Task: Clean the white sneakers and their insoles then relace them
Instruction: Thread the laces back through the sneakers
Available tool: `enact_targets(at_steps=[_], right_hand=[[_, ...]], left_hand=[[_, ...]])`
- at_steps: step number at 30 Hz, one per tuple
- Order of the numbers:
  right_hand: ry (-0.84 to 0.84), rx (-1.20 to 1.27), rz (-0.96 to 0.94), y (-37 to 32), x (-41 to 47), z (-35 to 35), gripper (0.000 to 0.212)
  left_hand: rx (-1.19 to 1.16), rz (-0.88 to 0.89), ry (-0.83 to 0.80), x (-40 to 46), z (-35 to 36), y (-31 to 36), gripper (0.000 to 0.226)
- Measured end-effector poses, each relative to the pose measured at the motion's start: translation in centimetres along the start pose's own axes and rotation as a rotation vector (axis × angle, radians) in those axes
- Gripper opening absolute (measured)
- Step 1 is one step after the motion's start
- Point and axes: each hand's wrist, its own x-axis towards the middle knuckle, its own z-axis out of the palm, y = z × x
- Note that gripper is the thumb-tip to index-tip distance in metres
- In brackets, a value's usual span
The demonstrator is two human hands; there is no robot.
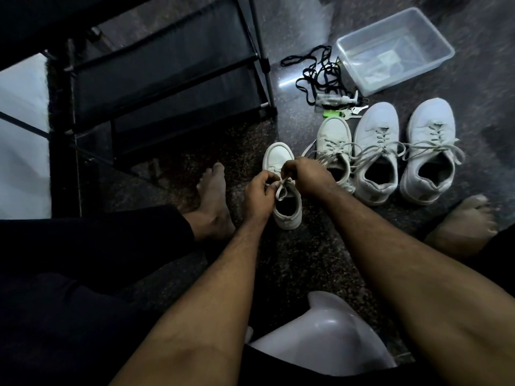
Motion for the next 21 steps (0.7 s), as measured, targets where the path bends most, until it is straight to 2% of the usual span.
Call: enact_targets(at_steps=[10,15,18,21], right_hand=[[-0.094,0.119,-0.033,0.8,0.5,0.0,0.019],[-0.069,0.135,-0.047,0.9,0.3,0.2,0.02],[-0.045,0.191,0.012,0.9,0.3,0.6,0.02],[-0.061,0.28,0.067,1.1,0.2,0.7,0.022]], left_hand=[[0.008,-0.062,0.011,0.2,0.1,-0.3,0.005],[-0.019,-0.083,0.033,0.3,0.2,-0.4,0.006],[-0.009,-0.123,0.032,0.3,0.3,-0.3,0.014],[-0.043,-0.142,0.006,0.2,0.5,-0.4,0.011]])
